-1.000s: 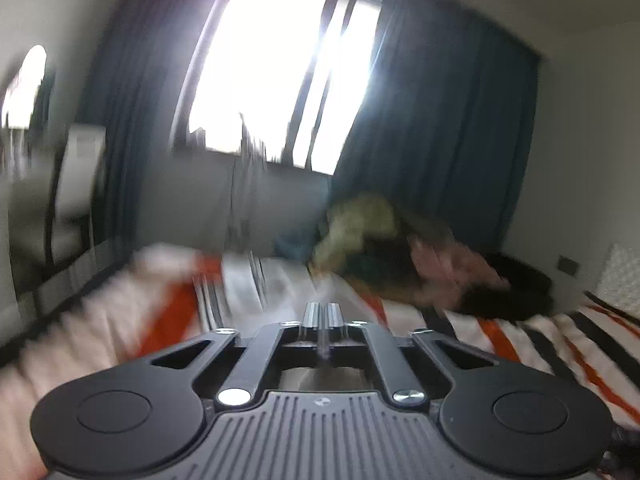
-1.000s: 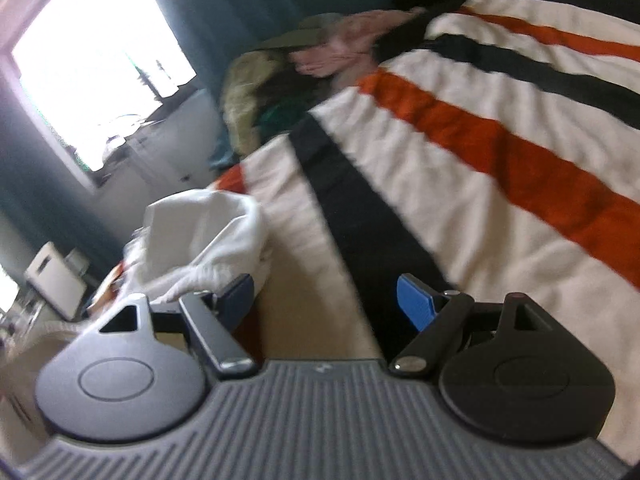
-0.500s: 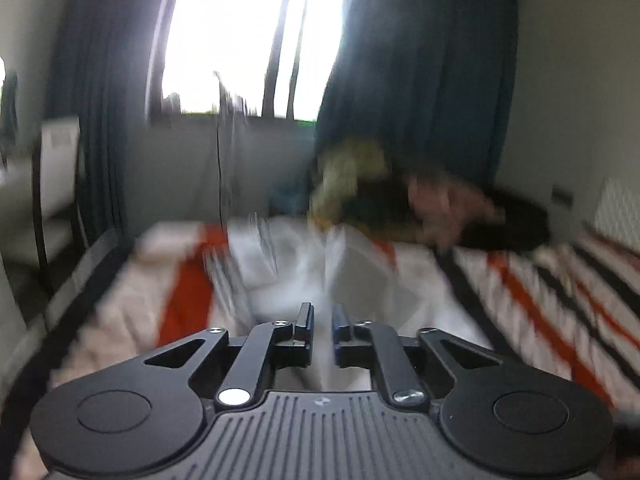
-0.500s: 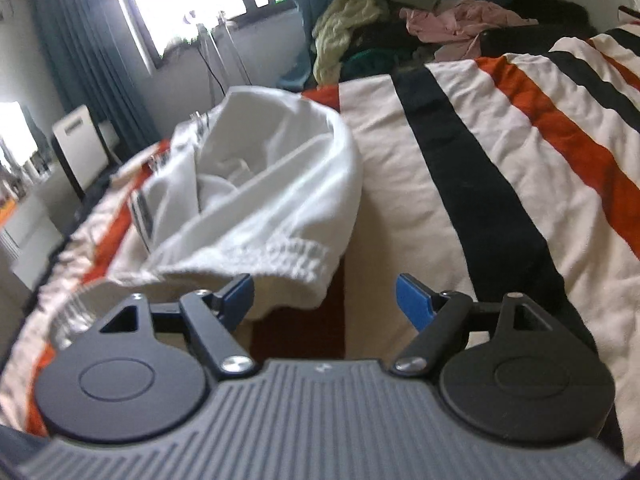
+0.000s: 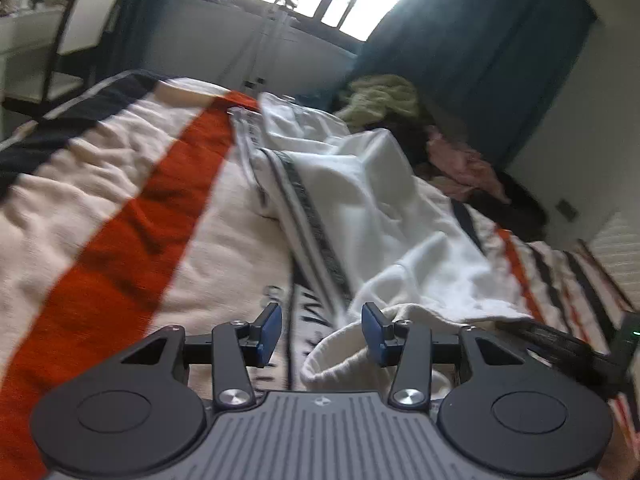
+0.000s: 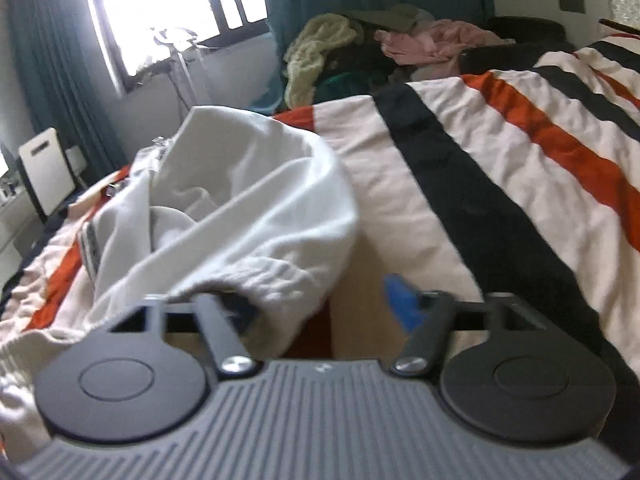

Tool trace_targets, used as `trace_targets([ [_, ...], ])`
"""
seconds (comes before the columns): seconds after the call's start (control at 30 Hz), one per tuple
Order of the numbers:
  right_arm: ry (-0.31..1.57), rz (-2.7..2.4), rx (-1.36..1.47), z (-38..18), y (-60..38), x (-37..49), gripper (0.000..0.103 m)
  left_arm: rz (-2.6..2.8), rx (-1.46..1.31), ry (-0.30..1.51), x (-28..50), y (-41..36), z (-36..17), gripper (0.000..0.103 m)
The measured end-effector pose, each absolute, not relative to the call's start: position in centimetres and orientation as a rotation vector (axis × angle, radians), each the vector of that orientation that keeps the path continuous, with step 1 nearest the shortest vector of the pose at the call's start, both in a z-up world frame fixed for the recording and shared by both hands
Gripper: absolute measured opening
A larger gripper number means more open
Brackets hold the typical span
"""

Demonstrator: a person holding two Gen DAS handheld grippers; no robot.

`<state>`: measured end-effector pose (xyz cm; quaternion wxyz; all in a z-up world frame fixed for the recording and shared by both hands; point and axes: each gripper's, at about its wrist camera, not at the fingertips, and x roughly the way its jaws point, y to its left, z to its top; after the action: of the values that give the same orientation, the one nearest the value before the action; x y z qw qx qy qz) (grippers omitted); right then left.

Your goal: Fold clothes

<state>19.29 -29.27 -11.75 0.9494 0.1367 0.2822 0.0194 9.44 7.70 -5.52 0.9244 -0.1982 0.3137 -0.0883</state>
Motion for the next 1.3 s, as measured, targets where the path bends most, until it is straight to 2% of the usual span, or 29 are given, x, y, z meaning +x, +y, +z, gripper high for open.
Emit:
trace_targets([
  [0.03,0.563,0.043,0.270,-11.7,-28.9,19.3,0.023,-0.194,-0.406,0.637,9.4,7.5,-5.6,0.051],
  [0.17,0.409,-0.024,0.144,-9.3,-27.9,17.6,0.014,-0.249,-0.377,0.619,9.4,6.3,-5.8,0.055],
  [0.37,0.248,-0.088,0.271,-5.5,-30.5,14.7,0.013,-0.432,-0.299,0.635,7.7,2.8,-6.1,0.059],
  [0.6,0.273,-0.096,0.385,-5.2,-32.5,13.5,0.013,-0.566,-0.121,0.685,5.1,-2.5,-7.3,0.061],
  [0.67,0.258,-0.103,0.392,-5.0,-32.7,13.0,0.013,-0.522,-0.099,0.739,4.9,-3.6,-8.3,0.064],
  [0.73,0.230,-0.115,0.392,-4.6,-32.9,12.4,0.013,-0.468,-0.092,0.812,5.0,-4.4,-9.8,0.071],
  [0.8,0.203,-0.127,0.392,-4.2,-33.1,11.8,0.013,-0.426,-0.067,0.852,4.4,-5.3,-10.8,0.072],
  [0.9,0.142,-0.168,0.364,-3.6,-33.3,10.9,0.012,-0.318,-0.033,0.847,2.5,-6.8,-11.8,0.086],
  [1.0,0.101,-0.207,0.332,-3.3,-33.3,10.2,0.012,-0.239,-0.009,0.822,-0.2,-8.4,-13.0,0.086],
  [1.1,0.105,-0.217,0.316,-3.3,-33.3,10.1,0.012,-0.168,-0.029,0.781,-1.5,-9.1,-13.3,0.079],
  [1.17,0.117,-0.228,0.313,-3.4,-33.5,10.1,0.012,-0.146,-0.104,0.774,-1.1,-7.9,-12.6,0.067],
  [1.23,0.147,-0.235,0.331,-3.6,-34.1,10.2,0.012,-0.132,-0.198,0.763,-0.2,-5.8,-11.6,0.042],
  [1.27,0.169,-0.236,0.344,-3.8,-34.5,10.4,0.012,-0.128,-0.245,0.755,0.3,-4.7,-11.0,0.036],
  [1.3,0.199,-0.234,0.355,-4.0,-34.8,10.7,0.012,-0.123,-0.289,0.739,1.0,-3.6,-10.4,0.021],
])
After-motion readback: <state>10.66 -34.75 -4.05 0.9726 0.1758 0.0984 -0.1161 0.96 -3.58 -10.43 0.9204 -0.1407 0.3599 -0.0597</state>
